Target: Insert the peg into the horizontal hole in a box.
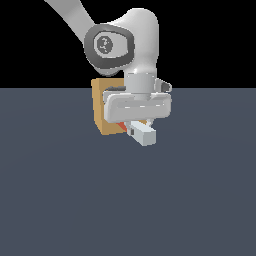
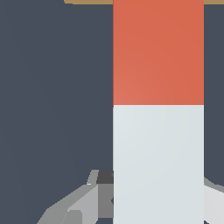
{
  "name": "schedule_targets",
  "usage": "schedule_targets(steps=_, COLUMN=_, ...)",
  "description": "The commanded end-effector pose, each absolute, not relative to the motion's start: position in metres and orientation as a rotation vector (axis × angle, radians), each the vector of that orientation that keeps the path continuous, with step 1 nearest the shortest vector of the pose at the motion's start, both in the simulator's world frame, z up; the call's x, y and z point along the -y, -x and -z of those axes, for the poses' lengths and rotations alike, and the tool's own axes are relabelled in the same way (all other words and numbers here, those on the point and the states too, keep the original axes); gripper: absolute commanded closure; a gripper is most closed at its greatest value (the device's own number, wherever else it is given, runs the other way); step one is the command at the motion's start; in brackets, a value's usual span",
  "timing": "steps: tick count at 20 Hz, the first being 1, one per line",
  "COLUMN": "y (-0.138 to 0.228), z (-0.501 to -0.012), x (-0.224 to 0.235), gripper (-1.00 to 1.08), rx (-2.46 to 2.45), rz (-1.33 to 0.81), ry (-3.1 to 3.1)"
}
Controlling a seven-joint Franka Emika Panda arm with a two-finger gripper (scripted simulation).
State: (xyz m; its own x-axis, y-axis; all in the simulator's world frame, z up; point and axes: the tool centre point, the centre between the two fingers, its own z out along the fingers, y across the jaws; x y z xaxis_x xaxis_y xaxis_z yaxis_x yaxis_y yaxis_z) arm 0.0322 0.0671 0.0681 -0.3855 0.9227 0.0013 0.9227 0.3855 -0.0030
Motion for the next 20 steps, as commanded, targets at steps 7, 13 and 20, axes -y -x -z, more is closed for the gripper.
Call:
schedule_targets(steps=7, y=-0.033, z=-0.069, x=-0.072, gripper=1.08, rx=2.607, rz=-0.003, ry=1.749)
schedule_targets(steps=13, y=-0.037, z=-0.072, x=-0.072, gripper=1.08, rx=2.609, rz=0.003, ry=1.754)
schedule_targets(steps=20, y=-0.031, z=-0.070, x=-0.082, gripper=1.08, rx=2.607, rz=0.000, ry=1.752)
